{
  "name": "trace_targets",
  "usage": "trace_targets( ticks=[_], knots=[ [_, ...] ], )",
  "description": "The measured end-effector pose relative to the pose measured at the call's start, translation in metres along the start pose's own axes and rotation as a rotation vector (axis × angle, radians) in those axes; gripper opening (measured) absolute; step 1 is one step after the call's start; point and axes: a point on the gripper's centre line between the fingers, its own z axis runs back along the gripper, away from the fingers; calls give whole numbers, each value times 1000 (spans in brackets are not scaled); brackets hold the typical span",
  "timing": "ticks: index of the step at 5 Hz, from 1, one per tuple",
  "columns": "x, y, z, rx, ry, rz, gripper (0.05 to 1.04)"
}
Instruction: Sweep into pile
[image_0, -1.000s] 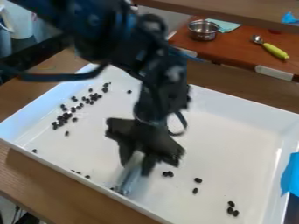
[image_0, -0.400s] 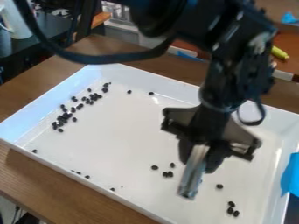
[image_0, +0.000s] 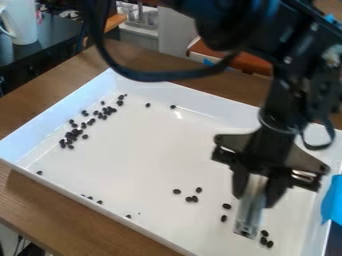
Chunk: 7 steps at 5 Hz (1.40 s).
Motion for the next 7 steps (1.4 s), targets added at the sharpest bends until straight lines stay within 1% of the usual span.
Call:
trace_targets(
  ticks=[1, 2, 3, 4, 5, 6, 7],
  knots=[
    [-7, -15, -9, 4, 5, -14, 380],
    [-10, -27, -11, 1, -23, -18, 380],
    [-14, -33, -15, 3, -33, -24, 380],
    [-11, -36, -17, 0, -56, -13, 380],
    [-17, -29, -29, 24, -61, -29, 380],
    [-19, -23, -30, 11, -92, -54, 380],
    [-23, -6, -32, 16, -107, -69, 380]
  ],
)
